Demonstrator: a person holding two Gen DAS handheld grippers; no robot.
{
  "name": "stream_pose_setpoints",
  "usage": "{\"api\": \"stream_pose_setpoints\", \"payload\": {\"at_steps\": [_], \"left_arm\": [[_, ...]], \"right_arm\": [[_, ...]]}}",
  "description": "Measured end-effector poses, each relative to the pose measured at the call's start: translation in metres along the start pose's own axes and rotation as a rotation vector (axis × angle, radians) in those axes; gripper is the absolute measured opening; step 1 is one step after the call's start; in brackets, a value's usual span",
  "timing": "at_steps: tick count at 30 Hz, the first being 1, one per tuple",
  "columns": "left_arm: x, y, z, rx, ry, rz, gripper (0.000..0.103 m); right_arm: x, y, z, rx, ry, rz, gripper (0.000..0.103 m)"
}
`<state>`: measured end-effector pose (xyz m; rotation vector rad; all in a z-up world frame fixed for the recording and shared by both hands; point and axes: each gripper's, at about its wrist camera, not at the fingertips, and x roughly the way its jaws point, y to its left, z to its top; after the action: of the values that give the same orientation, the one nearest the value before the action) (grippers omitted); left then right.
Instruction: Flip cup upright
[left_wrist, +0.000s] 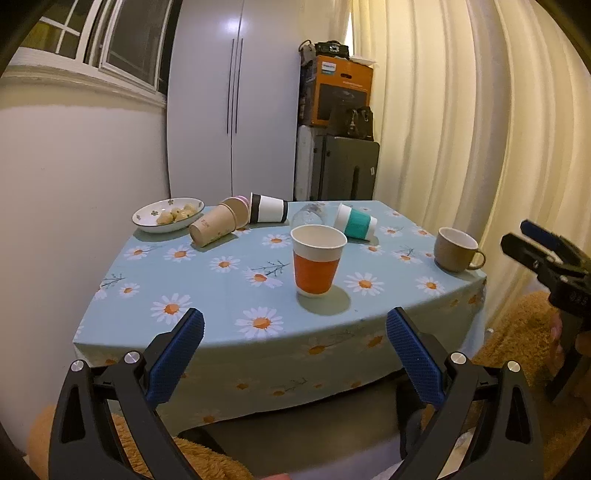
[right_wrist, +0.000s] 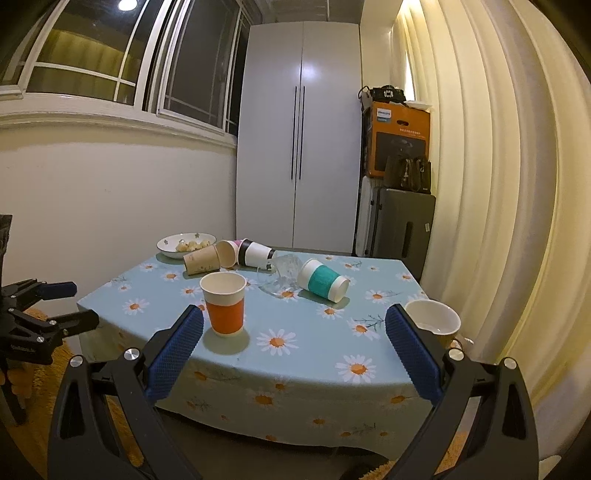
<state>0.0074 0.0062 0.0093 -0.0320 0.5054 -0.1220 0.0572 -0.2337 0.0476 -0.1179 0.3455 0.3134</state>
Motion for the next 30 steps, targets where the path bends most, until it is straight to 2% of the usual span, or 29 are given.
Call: {"api": "stream_pose_setpoints", "payload": {"at_steps": [11,30], "left_arm": [[-0.0002,0.0006,-0.0008,-0.002,0.004,0.002,0.096],[-0.0009,-0.0005,-0.0007,0.0,0.01,0.005,0.096]], "right_arm": [[0.0092,0.0003,-0.0032,0.005,0.041,-0.008,0.098],[0.0119,0.0025,-0.0053,-0.006,0.052,-0.016,0.098]]}}
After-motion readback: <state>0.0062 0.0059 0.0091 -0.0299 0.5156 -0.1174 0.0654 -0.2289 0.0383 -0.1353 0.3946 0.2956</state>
